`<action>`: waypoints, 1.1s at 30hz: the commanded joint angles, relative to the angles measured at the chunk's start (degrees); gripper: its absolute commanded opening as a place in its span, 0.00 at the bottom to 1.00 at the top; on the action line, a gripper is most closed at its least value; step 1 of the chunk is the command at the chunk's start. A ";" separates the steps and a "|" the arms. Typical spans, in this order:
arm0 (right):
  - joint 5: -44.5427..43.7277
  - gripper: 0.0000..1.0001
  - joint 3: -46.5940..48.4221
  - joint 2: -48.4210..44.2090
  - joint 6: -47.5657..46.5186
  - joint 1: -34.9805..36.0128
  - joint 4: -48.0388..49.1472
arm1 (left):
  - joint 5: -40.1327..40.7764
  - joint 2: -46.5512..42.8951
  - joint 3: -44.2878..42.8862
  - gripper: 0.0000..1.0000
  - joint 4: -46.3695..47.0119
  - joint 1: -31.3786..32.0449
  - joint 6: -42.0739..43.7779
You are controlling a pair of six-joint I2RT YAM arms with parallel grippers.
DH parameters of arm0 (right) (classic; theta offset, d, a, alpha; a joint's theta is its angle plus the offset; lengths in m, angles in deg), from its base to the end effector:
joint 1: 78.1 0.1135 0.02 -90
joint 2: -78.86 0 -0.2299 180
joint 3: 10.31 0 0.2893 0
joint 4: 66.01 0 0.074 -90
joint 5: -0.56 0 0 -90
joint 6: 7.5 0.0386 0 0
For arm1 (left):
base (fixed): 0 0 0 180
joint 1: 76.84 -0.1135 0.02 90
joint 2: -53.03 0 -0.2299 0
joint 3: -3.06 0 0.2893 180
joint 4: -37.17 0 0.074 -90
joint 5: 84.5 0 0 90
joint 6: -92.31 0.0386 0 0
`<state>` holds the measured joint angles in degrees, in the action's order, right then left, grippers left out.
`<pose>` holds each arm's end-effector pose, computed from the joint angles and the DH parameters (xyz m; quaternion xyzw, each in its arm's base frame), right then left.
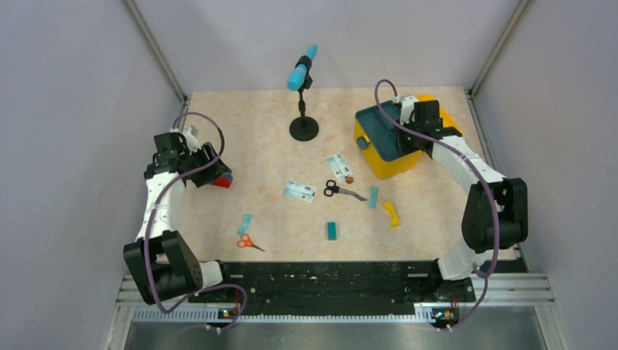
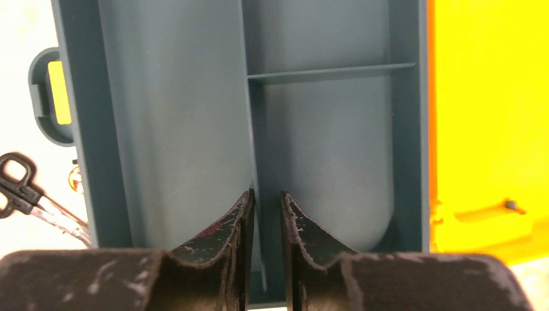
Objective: Organize the medicine kit
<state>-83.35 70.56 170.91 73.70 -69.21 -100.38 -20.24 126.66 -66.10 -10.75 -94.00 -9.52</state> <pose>0.3854 0.0644 0.2069 -0.1620 0.9103 0.0495 0.3777 0.3012 0.0754 0.2254 -0.1615 0.9114 -0.1960 0.3237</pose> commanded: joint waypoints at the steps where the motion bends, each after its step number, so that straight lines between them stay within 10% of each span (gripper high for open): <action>1: 0.63 0.26 4.18 0.98 1.45 0.34 0.14 | -0.50 -1.64 0.56 0.59 2.41 0.12 0.90; 13: 12.11 0.42 11.15 -4.13 3.43 2.48 -1.96 | -0.79 -0.45 1.23 0.60 2.92 0.12 0.40; 33: 13.97 0.54 11.75 16.01 -13.11 32.79 1.83 | -2.21 -3.57 7.66 0.63 5.37 -0.50 -8.21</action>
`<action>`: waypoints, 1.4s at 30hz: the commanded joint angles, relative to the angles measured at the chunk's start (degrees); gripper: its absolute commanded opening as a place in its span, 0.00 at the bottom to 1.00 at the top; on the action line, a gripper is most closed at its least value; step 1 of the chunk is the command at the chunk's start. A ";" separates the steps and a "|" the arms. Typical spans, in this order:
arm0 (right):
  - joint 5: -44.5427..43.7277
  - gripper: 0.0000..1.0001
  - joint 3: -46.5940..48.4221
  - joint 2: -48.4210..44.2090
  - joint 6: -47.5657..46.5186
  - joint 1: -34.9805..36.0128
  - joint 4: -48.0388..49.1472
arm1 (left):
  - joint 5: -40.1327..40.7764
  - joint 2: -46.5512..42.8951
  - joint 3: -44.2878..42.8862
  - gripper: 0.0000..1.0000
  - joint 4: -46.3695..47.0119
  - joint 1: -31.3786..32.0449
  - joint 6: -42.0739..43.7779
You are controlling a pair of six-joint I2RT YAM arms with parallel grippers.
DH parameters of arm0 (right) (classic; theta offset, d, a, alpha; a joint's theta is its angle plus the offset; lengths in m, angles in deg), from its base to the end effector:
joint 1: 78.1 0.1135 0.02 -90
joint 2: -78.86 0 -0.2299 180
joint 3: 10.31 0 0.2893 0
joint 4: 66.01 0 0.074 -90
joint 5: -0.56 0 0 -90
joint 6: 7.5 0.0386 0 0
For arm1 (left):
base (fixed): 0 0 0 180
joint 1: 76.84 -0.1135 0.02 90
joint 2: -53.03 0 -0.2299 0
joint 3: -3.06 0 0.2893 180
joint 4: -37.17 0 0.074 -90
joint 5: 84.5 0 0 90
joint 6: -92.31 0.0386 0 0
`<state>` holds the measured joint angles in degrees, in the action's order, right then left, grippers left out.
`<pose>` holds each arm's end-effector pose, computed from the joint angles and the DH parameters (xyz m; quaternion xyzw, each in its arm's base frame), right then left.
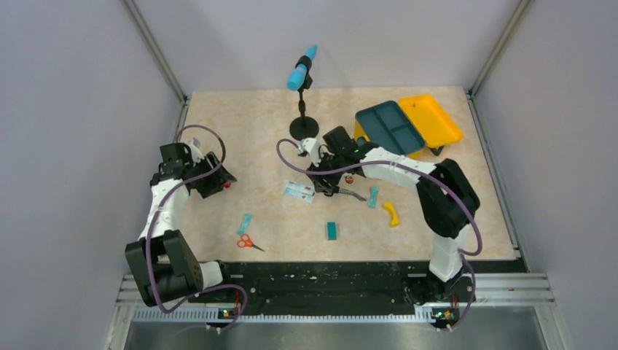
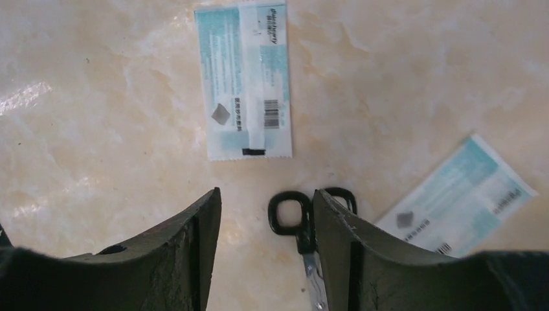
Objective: Organize the medicine kit
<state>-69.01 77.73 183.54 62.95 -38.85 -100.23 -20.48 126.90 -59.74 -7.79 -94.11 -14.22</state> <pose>0.3206 0.2793 0.1676 -0.5070 0.7787 0.2210 0.2962 0.2922 0.0731 0.1887 -0.2081 0.9107 -0.2131 0.2860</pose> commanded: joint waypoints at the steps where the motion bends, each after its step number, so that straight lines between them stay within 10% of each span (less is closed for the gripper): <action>1: -0.78 0.56 5.10 4.87 -2.71 3.20 1.67 | -2.05 -4.64 2.13 0.64 2.67 -0.39 -4.47; 9: -2.53 0.62 9.49 12.94 -4.04 5.91 2.11 | -1.52 -6.58 5.21 0.67 3.56 -1.18 -5.72; 23: -7.65 0.00 6.29 14.39 -4.63 6.60 2.68 | -5.38 0.10 5.25 0.62 11.82 3.55 -7.03; 42: 6.09 0.00 4.56 -0.67 -4.69 3.87 -1.93 | -30.39 18.71 -5.60 0.50 23.80 20.83 -1.80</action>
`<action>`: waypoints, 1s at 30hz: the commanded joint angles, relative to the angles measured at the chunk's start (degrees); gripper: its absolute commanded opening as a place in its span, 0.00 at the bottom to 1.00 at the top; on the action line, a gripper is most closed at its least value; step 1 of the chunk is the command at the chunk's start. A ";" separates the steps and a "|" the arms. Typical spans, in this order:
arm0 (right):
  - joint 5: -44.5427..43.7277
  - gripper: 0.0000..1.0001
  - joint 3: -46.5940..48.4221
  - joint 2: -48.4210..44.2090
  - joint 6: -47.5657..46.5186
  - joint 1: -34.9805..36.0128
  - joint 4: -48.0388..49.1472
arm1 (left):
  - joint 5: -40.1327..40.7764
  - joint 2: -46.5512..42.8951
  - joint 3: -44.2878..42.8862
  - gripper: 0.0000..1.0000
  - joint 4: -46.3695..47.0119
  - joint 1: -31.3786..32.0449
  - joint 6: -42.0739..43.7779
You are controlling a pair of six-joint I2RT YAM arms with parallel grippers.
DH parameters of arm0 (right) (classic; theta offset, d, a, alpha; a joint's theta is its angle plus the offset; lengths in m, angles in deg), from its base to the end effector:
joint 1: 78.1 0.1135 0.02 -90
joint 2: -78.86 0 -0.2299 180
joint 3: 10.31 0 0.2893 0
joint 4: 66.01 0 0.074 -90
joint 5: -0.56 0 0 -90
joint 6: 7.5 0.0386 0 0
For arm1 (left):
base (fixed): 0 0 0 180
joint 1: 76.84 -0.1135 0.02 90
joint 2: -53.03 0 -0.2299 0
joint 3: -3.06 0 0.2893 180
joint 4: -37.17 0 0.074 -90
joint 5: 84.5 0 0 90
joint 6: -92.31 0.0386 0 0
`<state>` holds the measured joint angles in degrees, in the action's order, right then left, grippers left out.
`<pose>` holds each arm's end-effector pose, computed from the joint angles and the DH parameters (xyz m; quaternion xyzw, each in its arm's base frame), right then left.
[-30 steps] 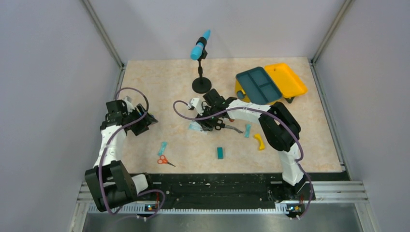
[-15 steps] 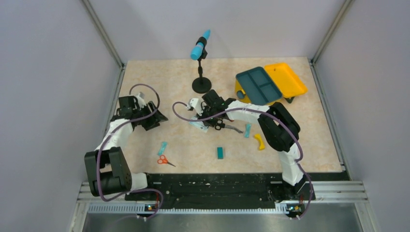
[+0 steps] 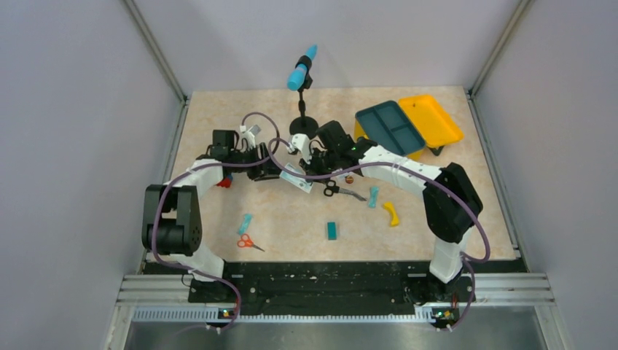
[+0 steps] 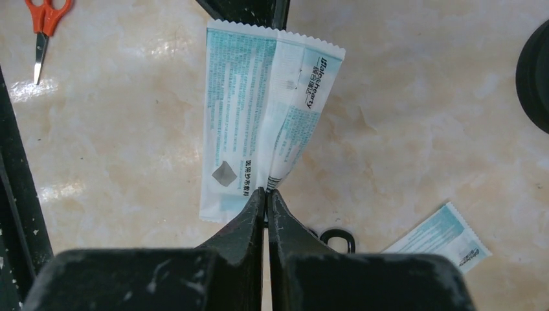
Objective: Organize the medicine kit
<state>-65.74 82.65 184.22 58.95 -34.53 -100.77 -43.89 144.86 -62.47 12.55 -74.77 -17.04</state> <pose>0.3065 0.3130 0.1929 -0.5662 0.7178 0.2504 0.3187 0.3479 -0.0419 0.1382 0.0095 0.8675 -0.4433 0.2254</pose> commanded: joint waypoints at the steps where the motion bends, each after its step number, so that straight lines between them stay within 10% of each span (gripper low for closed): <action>1: 2.69 0.00 -0.38 -1.23 -0.74 -0.50 -1.36 | -7.70 1.12 -3.19 0.48 3.50 1.73 0.99; 15: -0.26 0.00 -0.12 -7.31 -1.98 -3.84 -5.31 | -2.39 -1.49 -5.02 0.55 -5.59 1.98 7.71; 30: -13.09 0.00 5.67 -12.94 1.87 -26.79 -8.54 | 7.52 -12.85 -7.66 0.55 -20.06 5.80 31.40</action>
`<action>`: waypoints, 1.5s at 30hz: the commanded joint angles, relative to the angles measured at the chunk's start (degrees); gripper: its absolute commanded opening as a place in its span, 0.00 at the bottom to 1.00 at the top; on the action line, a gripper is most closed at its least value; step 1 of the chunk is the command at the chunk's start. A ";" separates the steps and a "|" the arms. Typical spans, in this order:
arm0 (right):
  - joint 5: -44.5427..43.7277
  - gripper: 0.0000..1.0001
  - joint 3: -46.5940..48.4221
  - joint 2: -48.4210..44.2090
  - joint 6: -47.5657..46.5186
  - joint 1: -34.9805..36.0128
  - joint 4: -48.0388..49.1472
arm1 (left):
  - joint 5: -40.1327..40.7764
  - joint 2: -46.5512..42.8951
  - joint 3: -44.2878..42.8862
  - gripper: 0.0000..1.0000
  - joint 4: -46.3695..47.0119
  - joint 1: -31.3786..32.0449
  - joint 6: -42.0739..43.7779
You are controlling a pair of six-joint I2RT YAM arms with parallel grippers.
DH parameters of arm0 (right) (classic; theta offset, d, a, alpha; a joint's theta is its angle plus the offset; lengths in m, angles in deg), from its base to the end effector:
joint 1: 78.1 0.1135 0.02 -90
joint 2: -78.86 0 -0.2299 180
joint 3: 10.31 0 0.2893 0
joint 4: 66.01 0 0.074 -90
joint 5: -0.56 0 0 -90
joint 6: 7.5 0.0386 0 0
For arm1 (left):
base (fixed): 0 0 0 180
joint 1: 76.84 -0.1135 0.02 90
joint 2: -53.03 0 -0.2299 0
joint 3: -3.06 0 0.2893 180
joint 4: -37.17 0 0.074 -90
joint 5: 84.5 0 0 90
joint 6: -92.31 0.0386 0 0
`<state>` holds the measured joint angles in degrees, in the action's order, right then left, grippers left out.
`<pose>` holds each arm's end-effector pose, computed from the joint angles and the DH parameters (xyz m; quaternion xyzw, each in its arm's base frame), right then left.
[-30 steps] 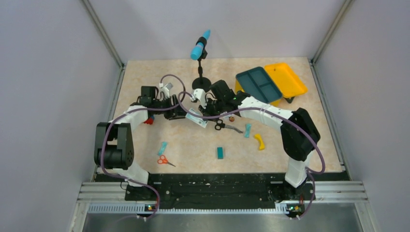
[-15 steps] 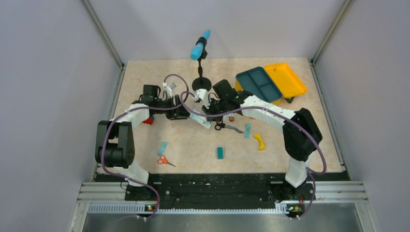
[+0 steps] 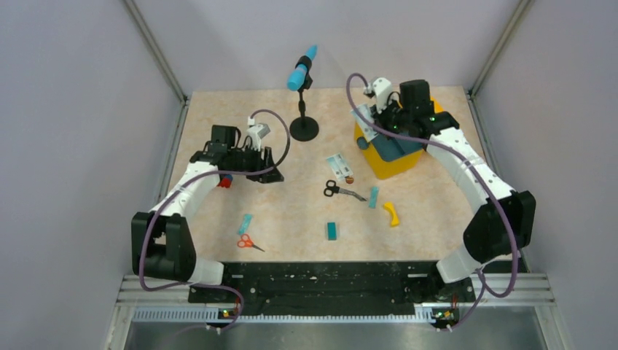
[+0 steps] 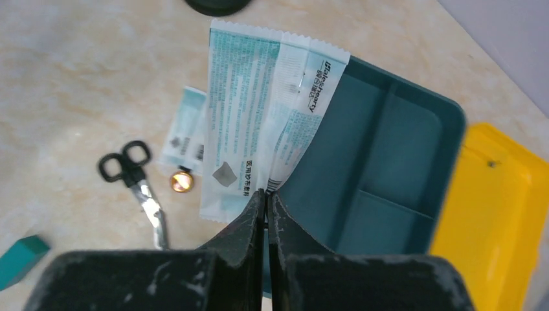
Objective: Organize the medicine kit
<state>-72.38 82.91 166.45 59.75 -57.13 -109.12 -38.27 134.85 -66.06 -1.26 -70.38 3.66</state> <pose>0.3566 0.1488 0.3041 -0.3911 0.7987 0.1262 0.4396 0.3283 -0.0640 0.1981 0.1833 0.8646 -0.3649 0.2928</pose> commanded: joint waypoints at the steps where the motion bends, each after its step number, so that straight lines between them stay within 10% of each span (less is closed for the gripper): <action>1: -7.59 0.00 7.71 6.72 1.16 -5.15 -0.17 | 2.07 -2.62 -5.25 0.55 -8.50 1.59 12.44; 37: -20.02 0.00 21.08 26.29 -6.58 -10.25 -4.55 | 1.26 -4.42 -7.02 0.54 -12.08 1.80 11.38; 45: -15.61 0.30 26.29 24.64 -3.69 -10.28 -9.74 | 1.98 -4.50 -7.39 0.55 -13.16 1.80 12.33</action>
<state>-90.96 104.05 192.87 54.20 -67.03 -115.96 -35.56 130.96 -70.98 -15.01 -68.65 15.50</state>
